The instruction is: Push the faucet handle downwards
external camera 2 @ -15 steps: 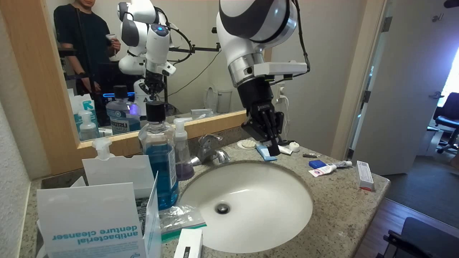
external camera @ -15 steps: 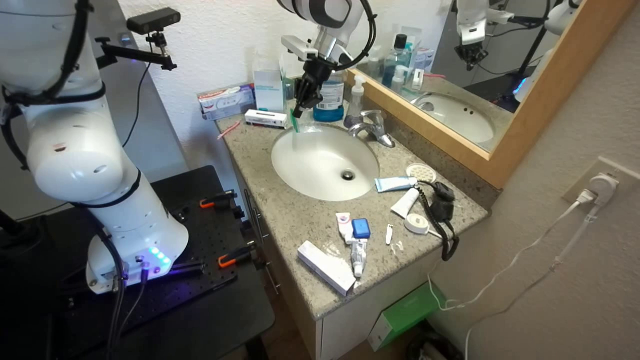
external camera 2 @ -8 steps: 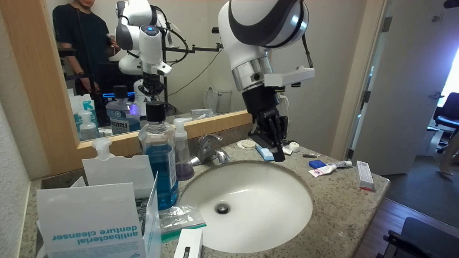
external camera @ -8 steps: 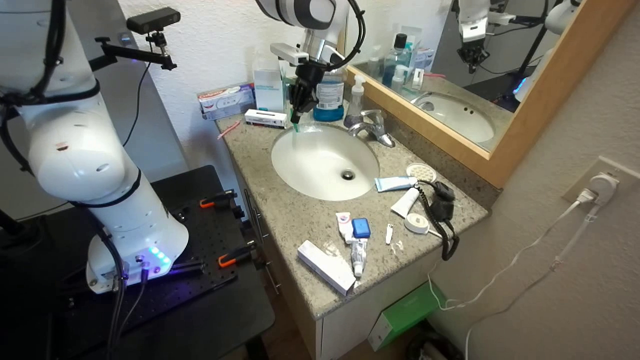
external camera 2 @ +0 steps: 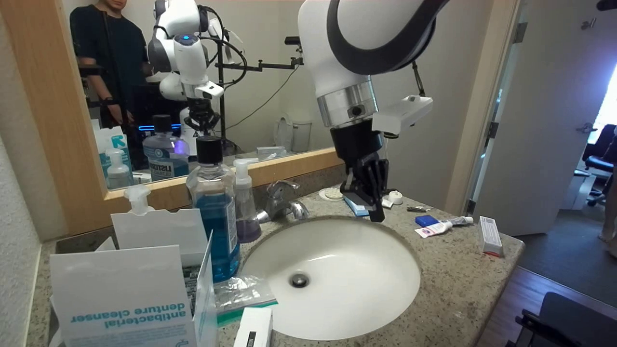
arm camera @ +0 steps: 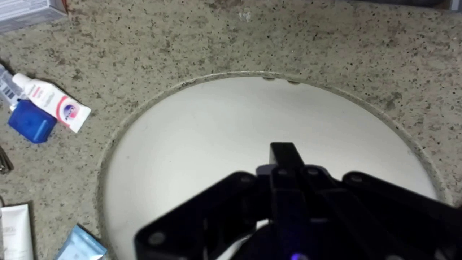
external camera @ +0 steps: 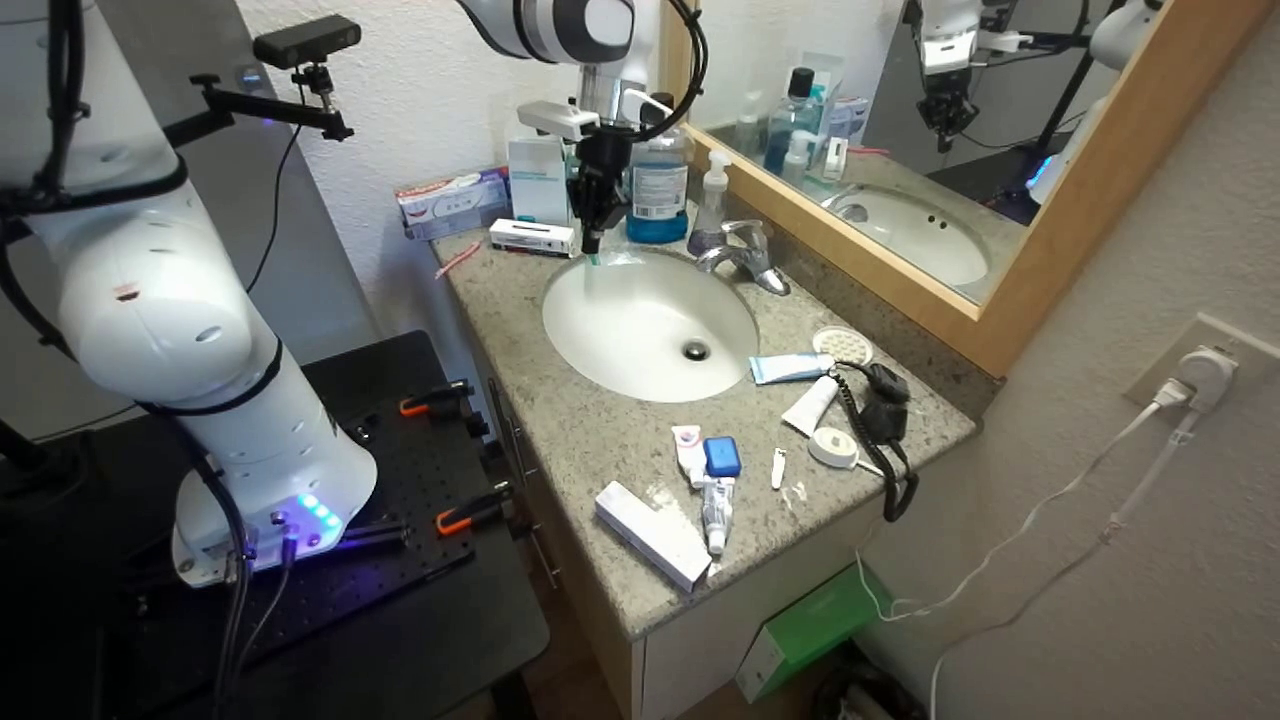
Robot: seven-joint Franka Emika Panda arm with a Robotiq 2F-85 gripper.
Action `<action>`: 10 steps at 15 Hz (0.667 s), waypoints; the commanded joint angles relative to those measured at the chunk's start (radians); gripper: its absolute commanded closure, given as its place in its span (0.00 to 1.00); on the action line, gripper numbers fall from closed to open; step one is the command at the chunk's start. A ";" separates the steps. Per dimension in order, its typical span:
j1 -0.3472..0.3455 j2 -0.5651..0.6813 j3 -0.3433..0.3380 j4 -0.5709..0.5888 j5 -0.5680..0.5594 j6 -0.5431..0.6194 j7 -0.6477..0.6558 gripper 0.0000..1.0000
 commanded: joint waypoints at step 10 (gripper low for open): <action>-0.008 -0.005 0.007 -0.019 -0.001 0.032 -0.004 0.74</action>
